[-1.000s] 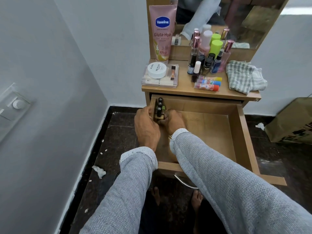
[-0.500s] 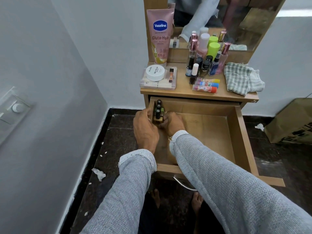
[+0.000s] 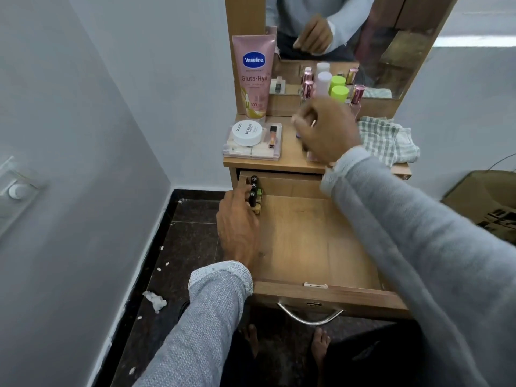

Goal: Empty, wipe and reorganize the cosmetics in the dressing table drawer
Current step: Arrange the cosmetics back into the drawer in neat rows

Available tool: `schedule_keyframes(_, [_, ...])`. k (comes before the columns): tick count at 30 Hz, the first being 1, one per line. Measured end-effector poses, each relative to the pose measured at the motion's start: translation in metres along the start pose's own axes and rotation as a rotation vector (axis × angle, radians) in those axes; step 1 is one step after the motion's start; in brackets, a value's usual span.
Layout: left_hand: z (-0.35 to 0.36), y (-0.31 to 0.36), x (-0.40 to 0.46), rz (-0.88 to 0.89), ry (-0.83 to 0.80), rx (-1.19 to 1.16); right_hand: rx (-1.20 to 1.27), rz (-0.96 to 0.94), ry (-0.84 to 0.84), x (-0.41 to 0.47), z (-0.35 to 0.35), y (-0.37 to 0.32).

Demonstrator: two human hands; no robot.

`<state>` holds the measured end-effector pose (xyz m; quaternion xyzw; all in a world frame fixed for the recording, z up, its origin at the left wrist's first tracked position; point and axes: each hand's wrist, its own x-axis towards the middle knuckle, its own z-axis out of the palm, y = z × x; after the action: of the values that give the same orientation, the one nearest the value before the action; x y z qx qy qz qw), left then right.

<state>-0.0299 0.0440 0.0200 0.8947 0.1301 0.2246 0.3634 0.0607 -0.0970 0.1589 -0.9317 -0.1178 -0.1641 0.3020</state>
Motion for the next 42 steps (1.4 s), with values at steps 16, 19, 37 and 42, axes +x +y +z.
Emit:
schedule_keyframes(16, [0.004,-0.002,0.0,0.01,0.003,0.0,-0.312,0.015,-0.229,0.057,0.008,0.03])
schedule_keyframes(19, [0.004,-0.002,0.0,0.005,0.002,-0.009,-0.292,0.013,-0.197,0.055,0.009,0.031])
schedule_keyframes(37, [-0.004,0.0,0.0,0.029,-0.137,0.112,-0.035,-0.041,-0.252,-0.049,0.076,0.018])
schedule_keyframes(42, [0.0,-0.002,-0.002,0.086,-0.17,0.075,-0.066,0.028,-0.276,-0.058,0.107,0.036])
